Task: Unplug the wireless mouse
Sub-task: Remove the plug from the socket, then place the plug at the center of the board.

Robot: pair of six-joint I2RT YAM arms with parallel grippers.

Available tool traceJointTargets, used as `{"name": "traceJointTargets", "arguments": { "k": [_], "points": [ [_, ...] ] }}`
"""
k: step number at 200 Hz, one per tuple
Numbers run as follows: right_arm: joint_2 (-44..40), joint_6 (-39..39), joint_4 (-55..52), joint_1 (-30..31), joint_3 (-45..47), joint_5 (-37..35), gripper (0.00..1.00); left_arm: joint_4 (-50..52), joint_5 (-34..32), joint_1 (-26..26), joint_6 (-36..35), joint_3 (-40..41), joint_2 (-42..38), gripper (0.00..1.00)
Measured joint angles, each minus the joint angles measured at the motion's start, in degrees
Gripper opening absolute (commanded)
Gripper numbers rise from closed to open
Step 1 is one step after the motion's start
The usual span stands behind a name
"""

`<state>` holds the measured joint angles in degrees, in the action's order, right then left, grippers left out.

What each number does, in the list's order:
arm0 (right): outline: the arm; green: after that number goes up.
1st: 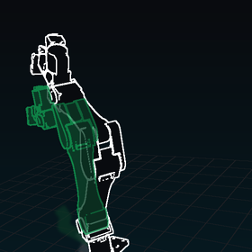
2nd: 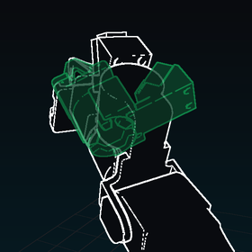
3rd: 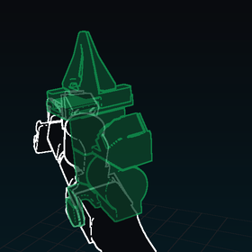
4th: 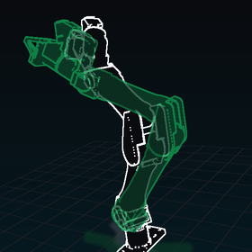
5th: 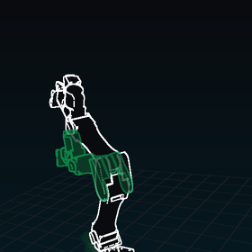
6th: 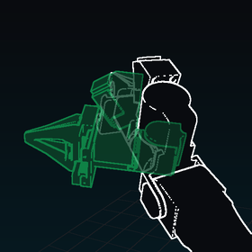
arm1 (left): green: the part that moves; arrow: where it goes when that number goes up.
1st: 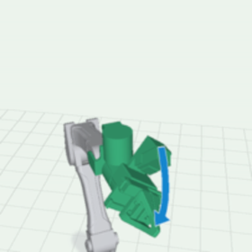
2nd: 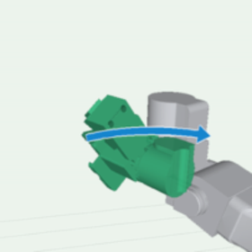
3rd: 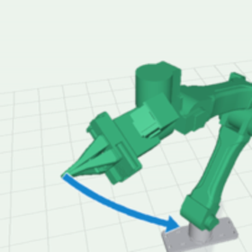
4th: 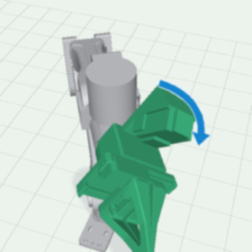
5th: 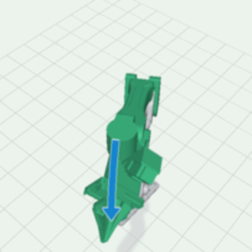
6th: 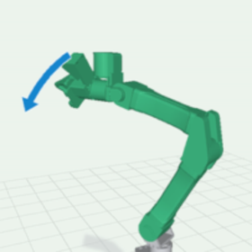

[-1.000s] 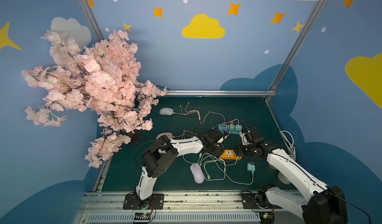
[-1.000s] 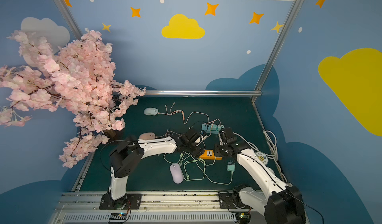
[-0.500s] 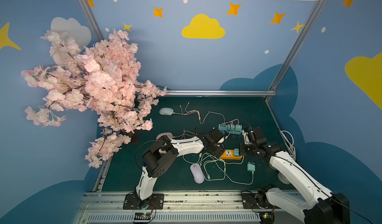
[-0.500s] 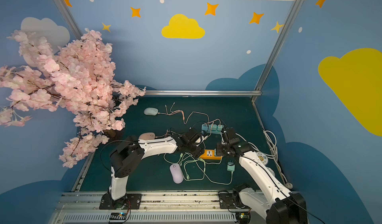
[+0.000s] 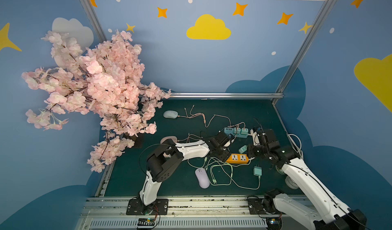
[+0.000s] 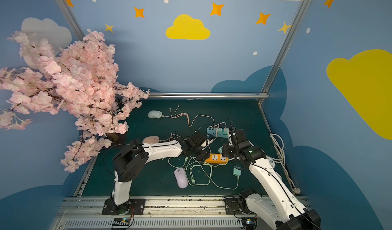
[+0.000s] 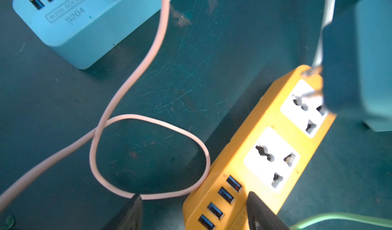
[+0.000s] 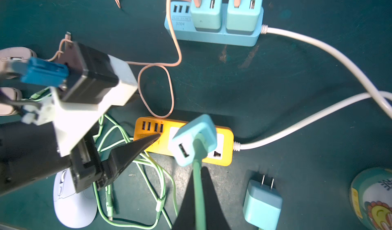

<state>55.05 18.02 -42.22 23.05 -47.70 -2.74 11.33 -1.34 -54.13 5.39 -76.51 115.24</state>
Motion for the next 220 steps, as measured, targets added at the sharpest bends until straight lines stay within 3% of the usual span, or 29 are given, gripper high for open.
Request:
{"name": "traceJointTargets", "arguments": {
  "k": [55,93,138,161,177,188,220],
  "points": [
    [-4.5,3.3,-2.6,1.9,0.5,3.8,0.00,-4.1,2.3,1.5,2.2,5.5,-2.8,0.81],
    [-9.0,11.4,-4.8,7.7,4.0,4.8,0.00,-6.6,2.5,3.6,3.9,12.6,-8.4,0.82],
    [-9.3,20.8,-9.2,8.9,7.0,1.8,0.00,-10.8,-1.0,3.8,4.5,17.6,-15.5,0.83],
    [-8.8,23.6,-10.2,9.0,8.0,-0.3,0.22,-11.9,-1.9,3.8,4.5,17.8,-16.2,0.83],
    [-9.3,24.5,-10.7,9.0,8.5,-1.3,0.50,-12.0,-2.1,3.8,4.6,17.8,-16.2,0.83],
    [-10.2,25.2,-10.8,9.0,8.7,-1.8,0.60,-12.0,-2.1,3.8,4.7,17.8,-16.2,0.83],
    [-13.2,25.2,-11.5,9.0,8.7,-3.5,0.66,-12.1,-2.3,3.8,4.9,17.8,-16.2,0.83]
  ]
}}
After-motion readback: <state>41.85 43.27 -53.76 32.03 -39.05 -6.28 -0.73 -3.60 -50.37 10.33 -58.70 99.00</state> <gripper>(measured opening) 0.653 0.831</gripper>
